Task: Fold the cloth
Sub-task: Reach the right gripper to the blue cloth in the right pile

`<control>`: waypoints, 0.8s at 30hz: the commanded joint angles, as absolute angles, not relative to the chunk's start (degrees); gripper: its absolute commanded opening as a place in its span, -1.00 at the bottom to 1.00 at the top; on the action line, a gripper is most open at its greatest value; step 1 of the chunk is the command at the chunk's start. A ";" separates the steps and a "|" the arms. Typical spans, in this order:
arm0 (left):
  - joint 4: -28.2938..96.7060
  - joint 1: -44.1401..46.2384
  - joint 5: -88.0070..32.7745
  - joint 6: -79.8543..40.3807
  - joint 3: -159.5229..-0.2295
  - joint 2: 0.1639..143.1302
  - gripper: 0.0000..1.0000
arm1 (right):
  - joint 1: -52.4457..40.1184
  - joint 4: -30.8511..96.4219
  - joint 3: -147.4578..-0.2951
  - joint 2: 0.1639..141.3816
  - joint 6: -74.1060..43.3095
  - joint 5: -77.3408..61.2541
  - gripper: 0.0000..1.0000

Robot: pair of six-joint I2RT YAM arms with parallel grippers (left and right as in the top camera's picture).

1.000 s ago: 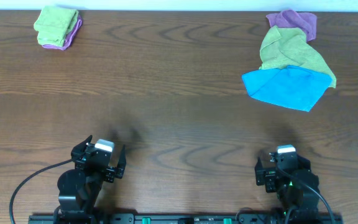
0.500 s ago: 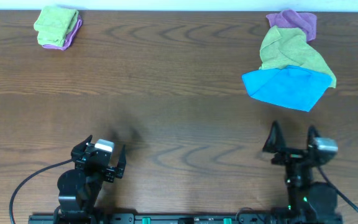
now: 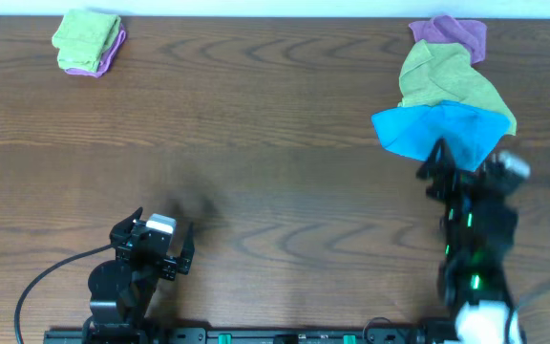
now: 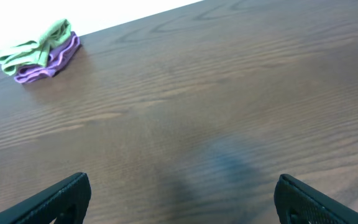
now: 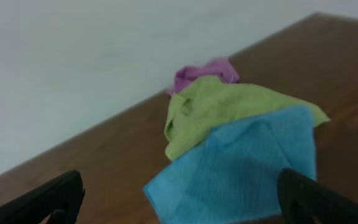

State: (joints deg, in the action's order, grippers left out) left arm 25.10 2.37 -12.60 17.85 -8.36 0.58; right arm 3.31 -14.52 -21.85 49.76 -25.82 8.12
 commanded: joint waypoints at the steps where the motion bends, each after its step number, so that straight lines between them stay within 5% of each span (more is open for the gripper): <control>1: 25.21 2.66 -13.08 18.00 -7.25 0.21 0.91 | 5.76 -11.77 -32.82 62.41 -27.40 2.90 0.99; 14: 25.21 2.66 -13.08 18.00 -7.25 0.21 0.91 | 11.75 16.60 -68.01 96.88 -27.68 -3.68 0.99; 24: 25.21 2.66 -13.08 18.00 -7.25 0.21 0.91 | 13.52 13.76 -69.73 99.55 -32.12 -19.29 0.99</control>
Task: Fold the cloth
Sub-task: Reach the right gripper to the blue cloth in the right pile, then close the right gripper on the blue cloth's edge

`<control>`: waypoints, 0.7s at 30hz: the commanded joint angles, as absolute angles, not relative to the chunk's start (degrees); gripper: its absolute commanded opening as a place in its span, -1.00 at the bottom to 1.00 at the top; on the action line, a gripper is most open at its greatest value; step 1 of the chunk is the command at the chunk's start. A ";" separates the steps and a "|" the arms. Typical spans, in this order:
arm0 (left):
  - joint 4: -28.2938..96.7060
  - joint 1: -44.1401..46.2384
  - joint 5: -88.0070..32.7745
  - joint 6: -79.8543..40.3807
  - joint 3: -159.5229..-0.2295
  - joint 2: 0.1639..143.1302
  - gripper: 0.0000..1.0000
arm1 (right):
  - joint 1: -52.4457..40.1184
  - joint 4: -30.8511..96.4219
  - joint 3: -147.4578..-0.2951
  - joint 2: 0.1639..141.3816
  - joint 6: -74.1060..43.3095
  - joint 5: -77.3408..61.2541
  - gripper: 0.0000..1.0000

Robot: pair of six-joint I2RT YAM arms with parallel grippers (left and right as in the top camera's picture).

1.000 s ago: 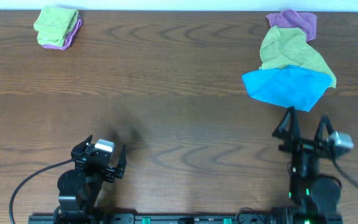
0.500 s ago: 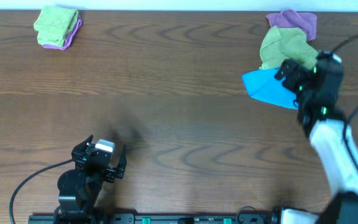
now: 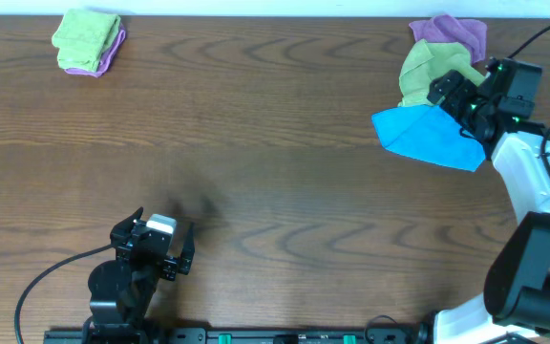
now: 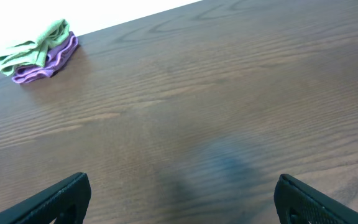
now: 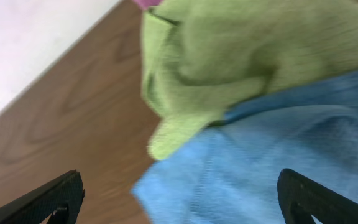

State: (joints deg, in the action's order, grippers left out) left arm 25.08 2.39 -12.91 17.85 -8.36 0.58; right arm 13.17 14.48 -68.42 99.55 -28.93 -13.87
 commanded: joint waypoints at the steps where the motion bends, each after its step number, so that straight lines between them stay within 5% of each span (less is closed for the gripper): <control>1: 25.21 2.66 -13.08 18.00 -7.25 0.21 0.91 | 13.39 13.26 -69.73 99.57 -32.08 -18.74 0.98; 4: 25.21 2.66 -13.08 18.00 -7.25 0.21 0.91 | 13.21 15.20 -69.73 100.55 -35.81 -15.51 0.65; 11: 25.21 2.66 -13.08 18.00 -7.25 0.21 0.91 | 15.42 21.65 -69.73 106.56 -48.03 -13.04 0.72; 21: 25.21 2.66 -13.08 18.00 -7.25 0.21 0.91 | 18.17 11.84 -69.73 110.91 -49.95 -13.43 0.67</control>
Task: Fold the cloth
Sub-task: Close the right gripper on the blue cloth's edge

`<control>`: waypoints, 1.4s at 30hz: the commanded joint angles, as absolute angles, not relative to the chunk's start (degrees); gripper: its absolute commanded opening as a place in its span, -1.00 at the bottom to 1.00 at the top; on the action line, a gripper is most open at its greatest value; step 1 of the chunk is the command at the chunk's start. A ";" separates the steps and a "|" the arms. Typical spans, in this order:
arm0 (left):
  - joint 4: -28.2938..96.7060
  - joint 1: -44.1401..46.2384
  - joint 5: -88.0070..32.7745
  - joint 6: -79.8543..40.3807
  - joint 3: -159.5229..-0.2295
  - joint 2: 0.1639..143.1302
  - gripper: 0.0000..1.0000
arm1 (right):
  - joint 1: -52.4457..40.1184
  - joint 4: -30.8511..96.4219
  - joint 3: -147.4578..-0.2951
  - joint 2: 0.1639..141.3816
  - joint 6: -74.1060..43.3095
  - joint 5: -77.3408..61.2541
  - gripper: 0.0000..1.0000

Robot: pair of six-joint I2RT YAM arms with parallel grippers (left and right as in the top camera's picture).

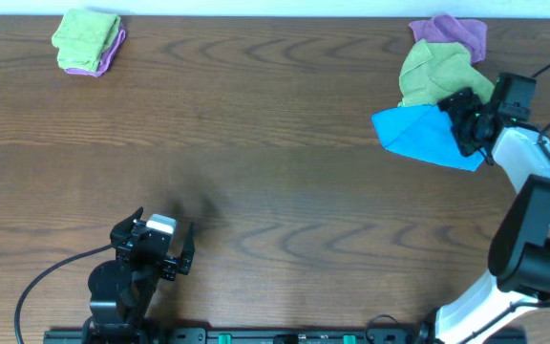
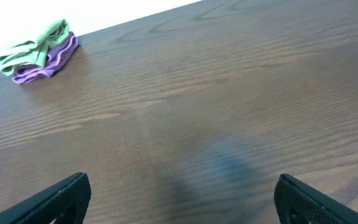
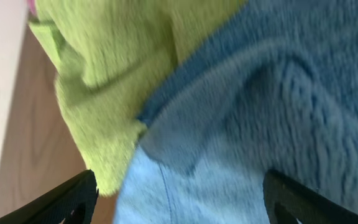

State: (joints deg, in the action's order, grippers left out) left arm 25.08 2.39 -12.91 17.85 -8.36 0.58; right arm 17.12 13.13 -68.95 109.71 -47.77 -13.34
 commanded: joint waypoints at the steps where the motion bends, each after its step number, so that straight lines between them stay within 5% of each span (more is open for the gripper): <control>1: 25.21 2.66 -13.08 18.00 -7.25 0.21 0.91 | 18.35 11.03 -69.73 111.42 -50.48 -13.58 0.64; 7: 25.21 2.66 -13.08 18.00 -7.25 0.21 0.91 | 18.50 5.78 -69.73 113.89 -53.30 -17.34 0.40; 20: 25.21 2.66 -13.08 18.00 -7.25 0.21 0.91 | 18.35 0.25 -69.76 114.04 -55.70 -21.78 0.26; 26: 25.21 2.66 -13.08 18.00 -7.25 0.21 0.91 | 18.46 0.27 -69.76 114.04 -55.70 -20.82 -0.07; 35: 25.21 2.66 -13.08 18.00 -7.25 0.21 0.91 | 18.48 1.26 -69.73 114.15 -55.70 -19.92 -0.91; 42: 25.21 2.66 -13.10 18.00 -7.25 0.21 0.91 | 18.52 1.06 -69.76 114.13 -56.42 -23.62 -0.97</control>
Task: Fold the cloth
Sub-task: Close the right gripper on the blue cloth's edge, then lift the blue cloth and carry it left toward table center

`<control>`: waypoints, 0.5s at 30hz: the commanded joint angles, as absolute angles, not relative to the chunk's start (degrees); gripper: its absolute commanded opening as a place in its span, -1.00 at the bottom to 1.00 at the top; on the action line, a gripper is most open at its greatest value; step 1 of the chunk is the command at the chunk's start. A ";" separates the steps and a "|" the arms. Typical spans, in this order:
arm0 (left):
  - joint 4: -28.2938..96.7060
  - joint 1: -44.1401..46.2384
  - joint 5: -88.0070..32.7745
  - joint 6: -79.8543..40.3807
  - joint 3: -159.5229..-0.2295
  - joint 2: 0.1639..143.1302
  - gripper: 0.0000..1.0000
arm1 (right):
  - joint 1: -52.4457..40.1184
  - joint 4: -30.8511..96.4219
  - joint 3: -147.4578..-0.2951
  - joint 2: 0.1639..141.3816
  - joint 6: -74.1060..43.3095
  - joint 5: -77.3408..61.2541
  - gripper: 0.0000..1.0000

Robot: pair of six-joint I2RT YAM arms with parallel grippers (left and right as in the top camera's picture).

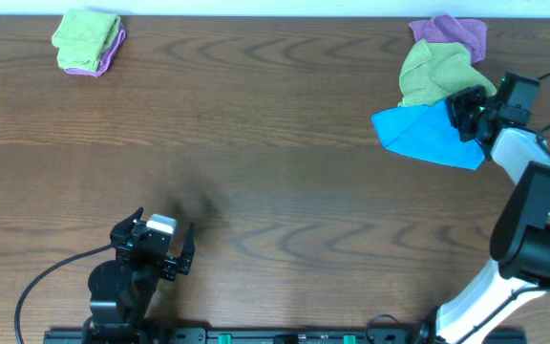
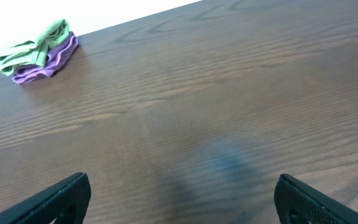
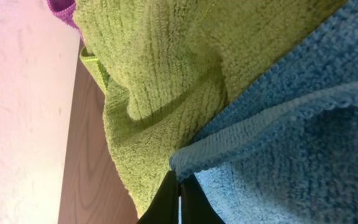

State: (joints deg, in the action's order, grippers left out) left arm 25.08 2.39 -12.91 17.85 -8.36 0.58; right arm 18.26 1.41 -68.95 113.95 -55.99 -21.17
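Note:
A crumpled blue cloth (image 1: 426, 136) lies at the table's right, overlapped at its far side by a green cloth (image 1: 435, 73). My right gripper (image 1: 468, 103) sits at the blue cloth's right edge. In the right wrist view the right gripper (image 3: 179, 186) is shut, its dark fingertips pressed together on the hemmed edge of the blue cloth (image 3: 278, 162), right beside the green cloth (image 3: 166, 68). My left gripper (image 1: 156, 250) rests near the front left, open over bare wood, its fingers (image 2: 64, 194) far apart.
A purple cloth (image 1: 456, 33) lies behind the green one at the far right corner. A folded green-on-purple stack (image 1: 88, 41) sits at the far left, also seen as the stack (image 2: 37, 51) from the left wrist. The wooden table (image 1: 256, 143) spans the view.
My right gripper's jaws stood wide apart over the blue cloth; now they are shut on its hem beside the green cloth. The left arm has not moved.
My right gripper was open in front of the cloth pile, looking at it from a distance. Then it was at the pile's right side, open and close over the blue and green cloths, then lower on the blue one. Now it pinches the blue hem.

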 commanded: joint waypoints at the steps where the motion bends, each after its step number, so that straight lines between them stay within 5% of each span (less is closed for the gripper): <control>1: 25.21 2.66 -13.08 18.00 -7.25 0.21 0.91 | 18.50 0.21 -69.78 114.13 -56.82 -25.93 -0.97; 15: 25.21 2.66 -13.08 18.00 -7.25 0.21 0.91 | 11.55 -0.54 -81.73 114.10 -53.69 -46.61 -0.96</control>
State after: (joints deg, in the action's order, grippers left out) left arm 25.08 2.39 -12.91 17.85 -8.36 0.58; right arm 14.15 -0.27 -78.22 113.97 -55.42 -39.94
